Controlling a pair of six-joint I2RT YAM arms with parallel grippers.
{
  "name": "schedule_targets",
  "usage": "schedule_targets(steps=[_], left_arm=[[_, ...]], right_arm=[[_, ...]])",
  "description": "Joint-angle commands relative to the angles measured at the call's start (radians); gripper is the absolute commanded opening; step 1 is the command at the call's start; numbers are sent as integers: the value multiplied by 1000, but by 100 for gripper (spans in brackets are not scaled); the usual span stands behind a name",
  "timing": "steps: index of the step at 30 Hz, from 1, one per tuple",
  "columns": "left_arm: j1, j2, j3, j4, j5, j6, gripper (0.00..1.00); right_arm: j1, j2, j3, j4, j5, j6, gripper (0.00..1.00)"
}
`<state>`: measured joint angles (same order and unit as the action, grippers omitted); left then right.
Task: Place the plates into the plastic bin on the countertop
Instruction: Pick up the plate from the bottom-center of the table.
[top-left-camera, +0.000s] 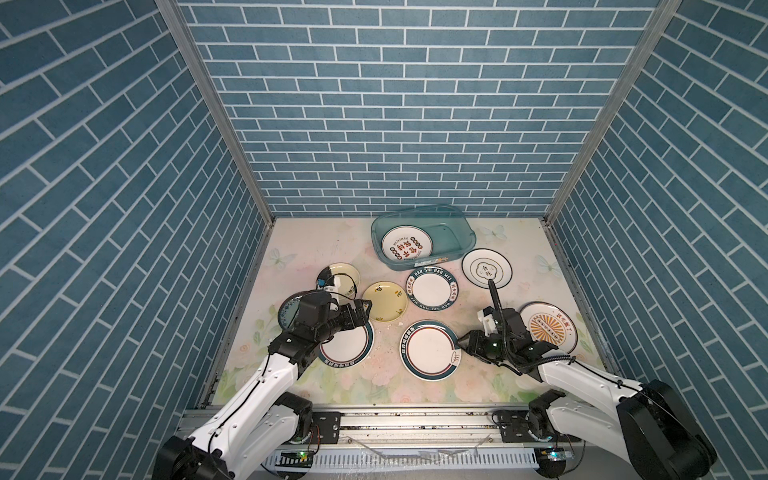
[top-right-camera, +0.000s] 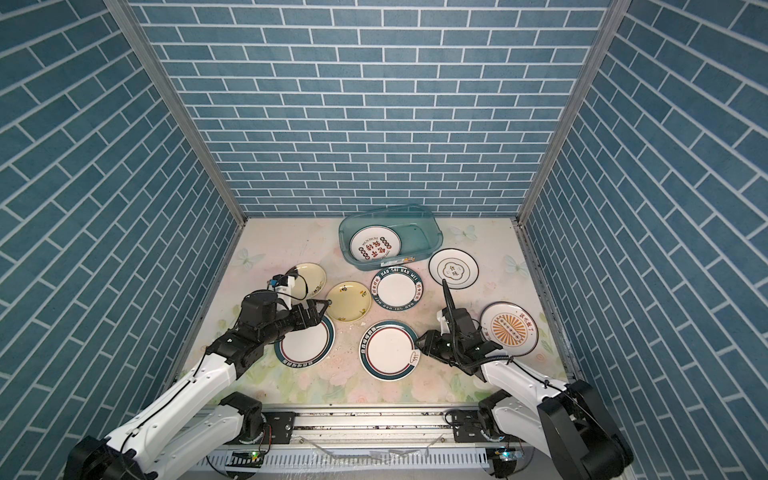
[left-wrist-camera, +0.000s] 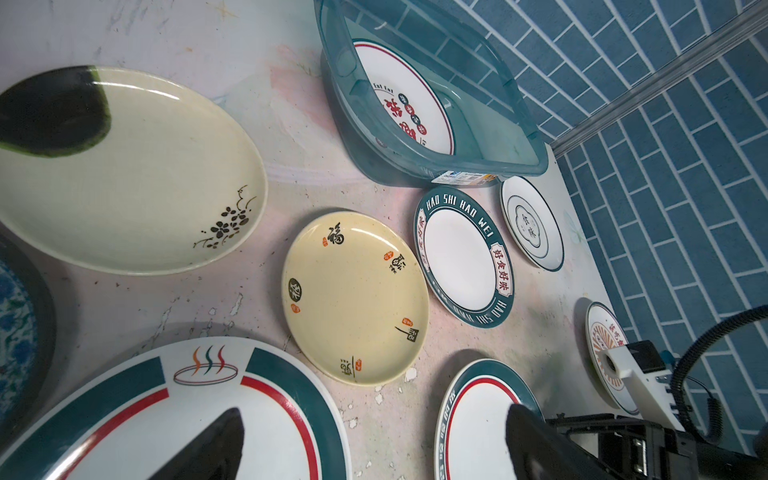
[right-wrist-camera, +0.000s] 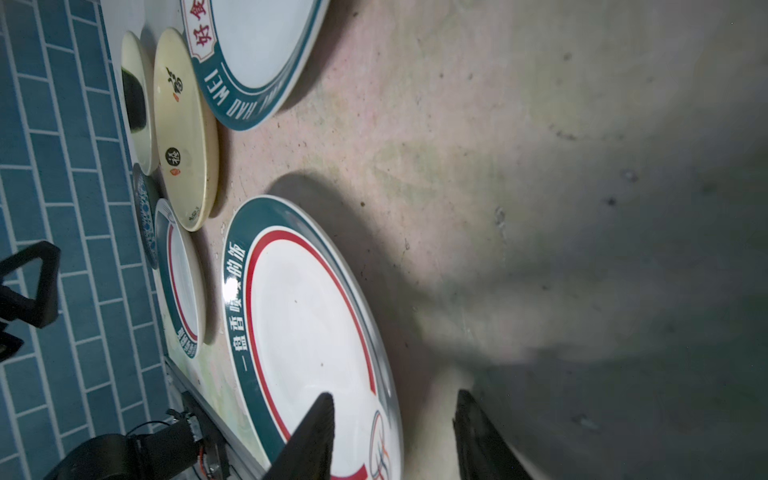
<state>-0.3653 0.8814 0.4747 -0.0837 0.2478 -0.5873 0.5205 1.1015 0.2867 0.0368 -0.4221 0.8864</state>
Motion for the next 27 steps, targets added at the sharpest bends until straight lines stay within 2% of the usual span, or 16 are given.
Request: schedule_targets(steps=[1,4,8,12,15,27], left_arm=[[-2,2,-23,52,29,-35,100],[-2,-1,-33,61,32,-46,100],[-2,9,-37,70,27,-48,100],[-2,32,-29,78,37,-46,100],[-3,41,-24,82,45,-47,99],[-3,51,-39,124,67,-84,100]], right_arm=[[17,49,-21,87,-3,29,39],[28,92,-28,127,-3,37,24],[41,135,-40,182,3,55,20],[50,143,-44,199,20,69,7],[50,121,-44,185,38,74,0],[51,-106,22,-75,132,49,0]])
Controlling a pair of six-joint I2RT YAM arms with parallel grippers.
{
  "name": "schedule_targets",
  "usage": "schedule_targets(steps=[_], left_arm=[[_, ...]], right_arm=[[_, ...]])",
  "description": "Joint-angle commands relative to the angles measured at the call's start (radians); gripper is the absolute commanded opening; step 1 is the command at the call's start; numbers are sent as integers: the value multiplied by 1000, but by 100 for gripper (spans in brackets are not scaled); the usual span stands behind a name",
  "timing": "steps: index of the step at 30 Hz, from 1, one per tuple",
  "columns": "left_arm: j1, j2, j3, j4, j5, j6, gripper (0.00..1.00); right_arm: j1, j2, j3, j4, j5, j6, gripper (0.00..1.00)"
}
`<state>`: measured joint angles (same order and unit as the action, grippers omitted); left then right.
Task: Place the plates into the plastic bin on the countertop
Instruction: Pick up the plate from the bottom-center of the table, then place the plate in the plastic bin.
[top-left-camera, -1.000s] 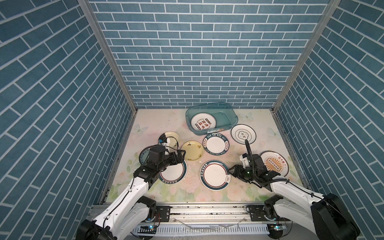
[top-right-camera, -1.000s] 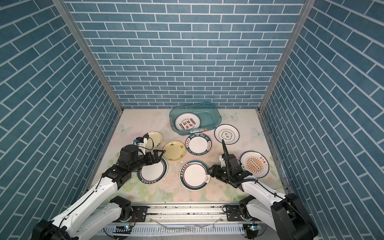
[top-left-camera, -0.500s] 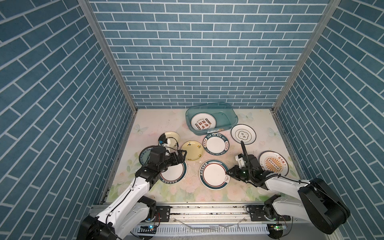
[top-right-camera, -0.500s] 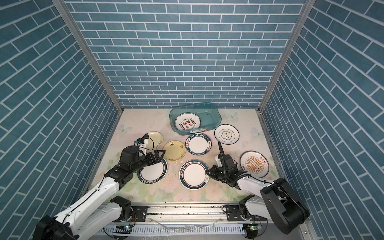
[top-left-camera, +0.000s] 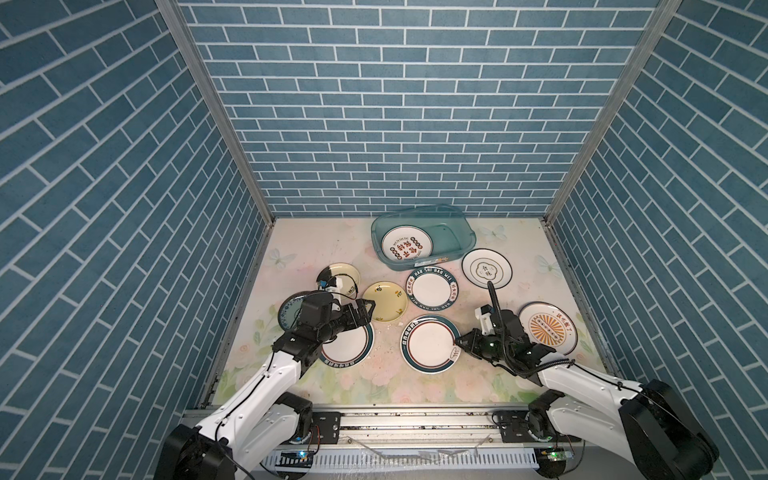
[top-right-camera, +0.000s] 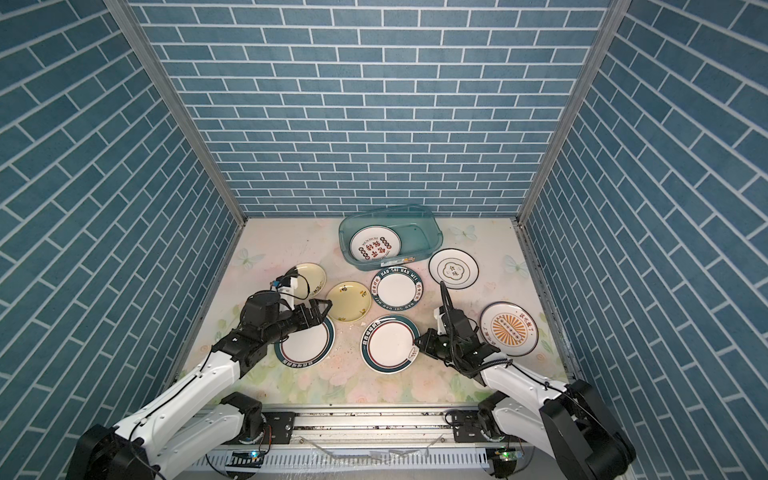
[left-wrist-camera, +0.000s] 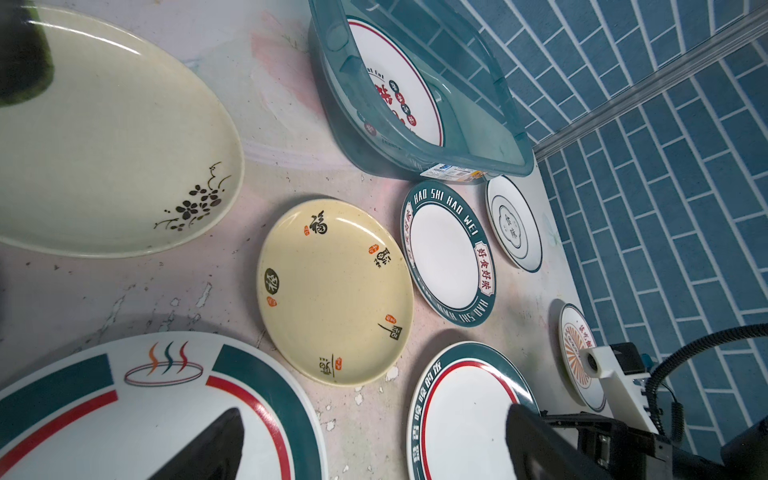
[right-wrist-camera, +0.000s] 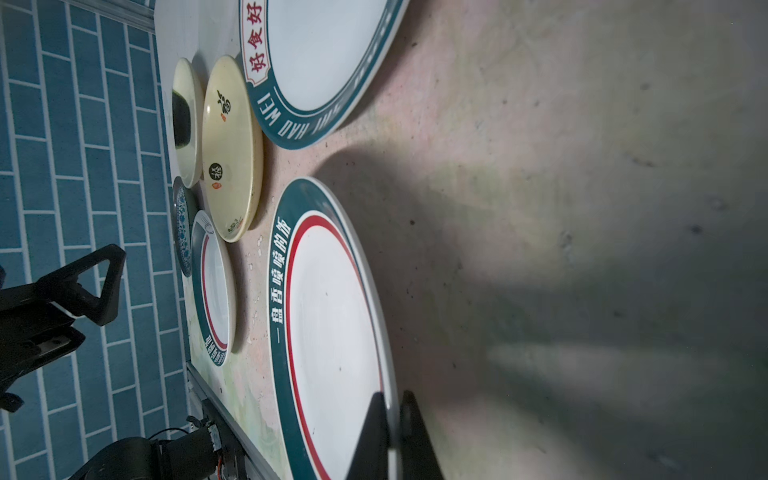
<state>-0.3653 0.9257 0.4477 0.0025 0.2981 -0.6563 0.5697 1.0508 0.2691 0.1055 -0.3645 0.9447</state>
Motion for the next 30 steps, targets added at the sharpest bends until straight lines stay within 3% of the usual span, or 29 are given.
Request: schedule_targets(steps=[1,10,22,30], left_arm=[[-3,9,-12,45,24,-19,99],[-1,56,80,30,87,-19,99],[-3,106,247,-74,129,69,100],[-3,78,264,-114,101,65,100]], right_arm=[[1,-78,51,-171,82,-12,0],[1,-181,224,-326,160,-16,0],[-6,112,656,-452,215,-188,0],[-100,290,866,-445,133,-225,0]])
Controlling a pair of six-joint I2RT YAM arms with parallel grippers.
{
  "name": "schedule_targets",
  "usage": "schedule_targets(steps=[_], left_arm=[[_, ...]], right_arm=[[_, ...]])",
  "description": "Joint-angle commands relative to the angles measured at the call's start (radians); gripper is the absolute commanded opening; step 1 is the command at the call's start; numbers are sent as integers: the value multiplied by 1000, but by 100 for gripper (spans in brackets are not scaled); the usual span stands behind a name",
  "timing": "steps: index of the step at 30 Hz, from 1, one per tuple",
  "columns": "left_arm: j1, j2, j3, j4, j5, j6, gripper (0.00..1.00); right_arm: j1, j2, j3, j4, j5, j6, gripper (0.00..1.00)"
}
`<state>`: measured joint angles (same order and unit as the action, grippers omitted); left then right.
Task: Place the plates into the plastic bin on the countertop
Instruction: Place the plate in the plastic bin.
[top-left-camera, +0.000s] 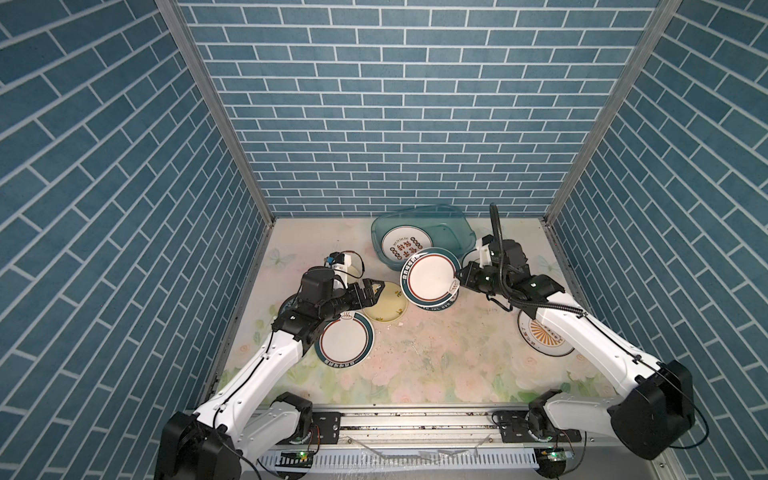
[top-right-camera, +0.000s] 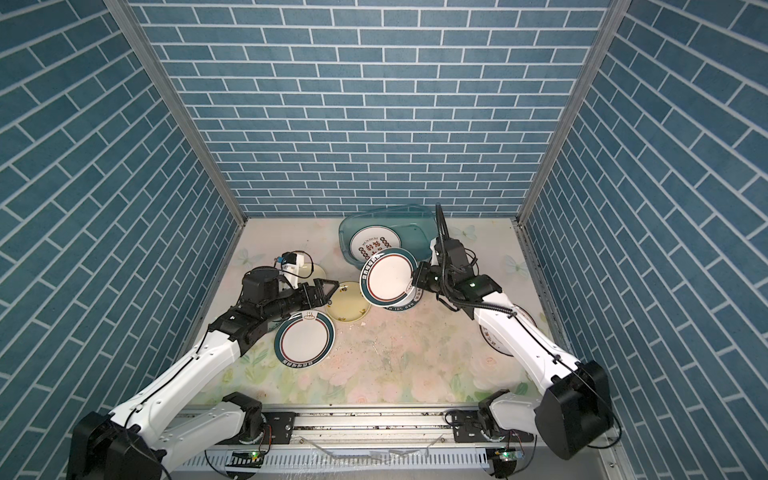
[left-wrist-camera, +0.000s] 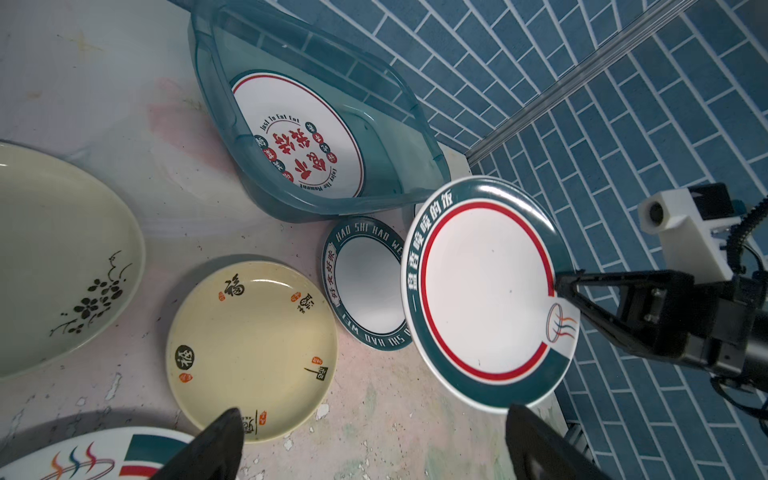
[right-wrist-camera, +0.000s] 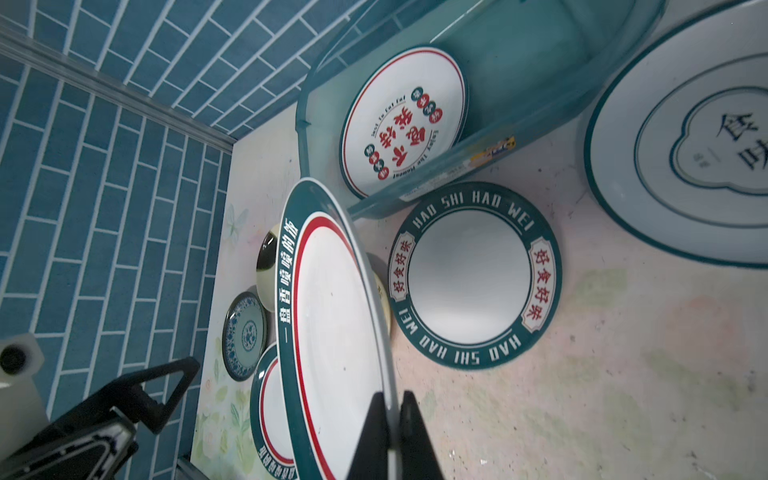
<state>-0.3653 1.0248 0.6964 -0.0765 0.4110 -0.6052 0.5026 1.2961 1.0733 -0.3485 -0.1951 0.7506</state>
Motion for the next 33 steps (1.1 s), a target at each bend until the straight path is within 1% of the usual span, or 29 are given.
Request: schedule_targets(steps=[1,5,8,12,17,21,26,29,33], left_arm=[[-2,-26,10,-43,-20,10,100],[-1,-42,5,-82,-55,8,99],[-1,-65,-28,-105,-75,10,100],[-1,-101,-44,-145,-106,16,100],[-1,-128,-74,-148,-137,15,100],[1,-127,-83,-155,-156,32,100],[2,-147,-95,-157,-196,52,100],[3,-155,-96,-153,-199,70,100],[5,-151,-74,-194,-199,90,99]], right_arm=[[-45,72,88,5,-30,-35,0],[-81,156,174,-1,-10,-34,0],[-97,190,225,-1,-2,-61,0],[-133,242,276,13,-2,-66,0],[-154,331,331,51,32,-67,0],[-166,427,403,72,19,-68,0],[-171,560,548,42,-18,-62,0],[-171,621,607,47,-32,-50,0],[-173,686,669,37,-23,-48,0]])
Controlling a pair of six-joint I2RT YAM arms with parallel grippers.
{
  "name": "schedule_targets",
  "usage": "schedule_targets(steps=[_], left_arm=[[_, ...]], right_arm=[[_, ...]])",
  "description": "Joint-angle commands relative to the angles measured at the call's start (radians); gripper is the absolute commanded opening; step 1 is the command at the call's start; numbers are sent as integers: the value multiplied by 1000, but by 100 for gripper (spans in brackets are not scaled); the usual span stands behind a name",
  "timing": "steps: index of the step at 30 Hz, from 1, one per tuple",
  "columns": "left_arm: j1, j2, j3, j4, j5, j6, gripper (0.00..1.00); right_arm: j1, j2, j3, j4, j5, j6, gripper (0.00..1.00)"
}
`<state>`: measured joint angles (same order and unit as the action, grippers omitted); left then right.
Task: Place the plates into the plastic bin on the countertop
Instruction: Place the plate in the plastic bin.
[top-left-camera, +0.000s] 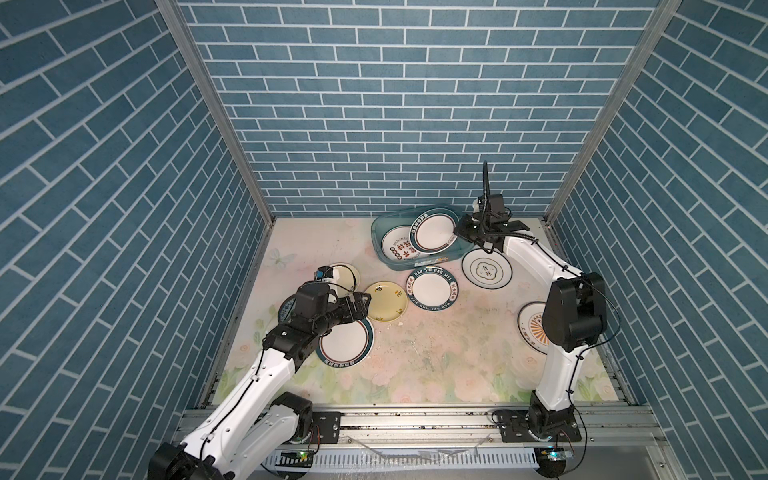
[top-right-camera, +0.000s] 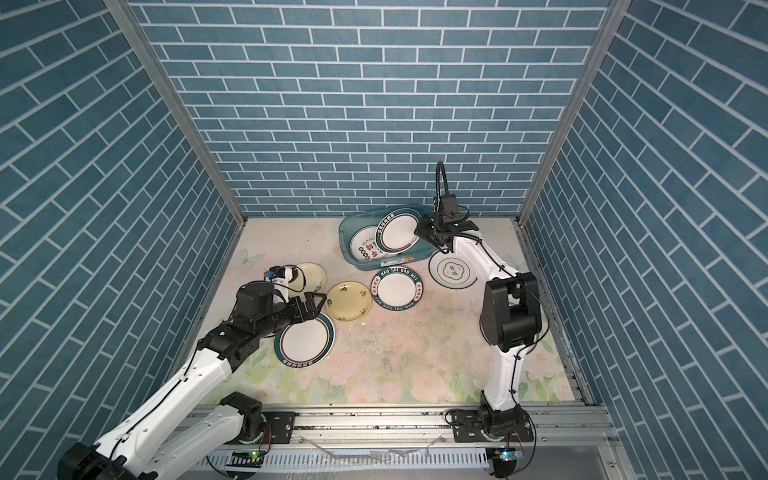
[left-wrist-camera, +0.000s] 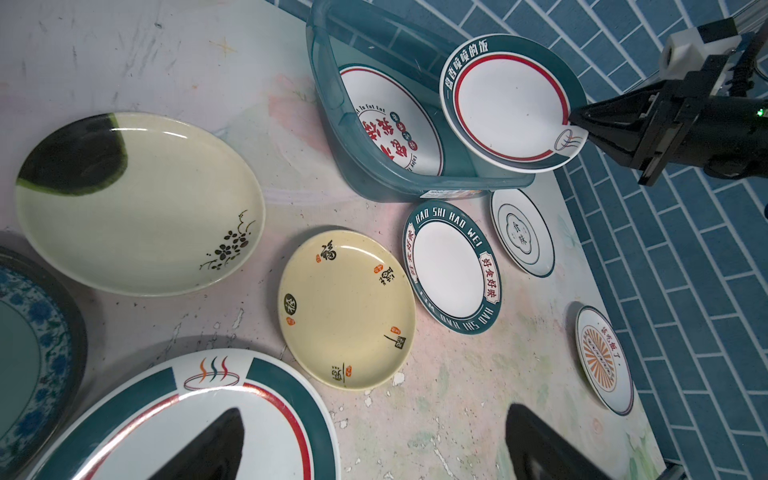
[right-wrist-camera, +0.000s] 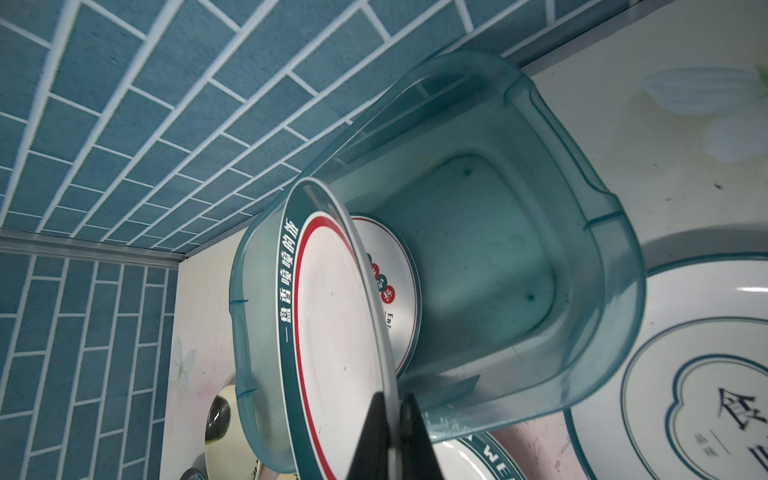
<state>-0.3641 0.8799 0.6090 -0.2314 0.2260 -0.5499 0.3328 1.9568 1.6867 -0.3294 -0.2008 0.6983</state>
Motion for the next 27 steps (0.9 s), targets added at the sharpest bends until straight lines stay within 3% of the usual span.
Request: schedule_targets(steps=[1,12,27], left_arm=[[4,-6,17,-45,-13,38,99],[4,-52,5,-86,-81,33,100],[4,-52,-3,-93,-88,35,99]], right_arm=[[-3,37,67,18,-14,2,0],[-4,166,176,-38,30,-56,0],[25,306,290,-53,-61,-19,0]])
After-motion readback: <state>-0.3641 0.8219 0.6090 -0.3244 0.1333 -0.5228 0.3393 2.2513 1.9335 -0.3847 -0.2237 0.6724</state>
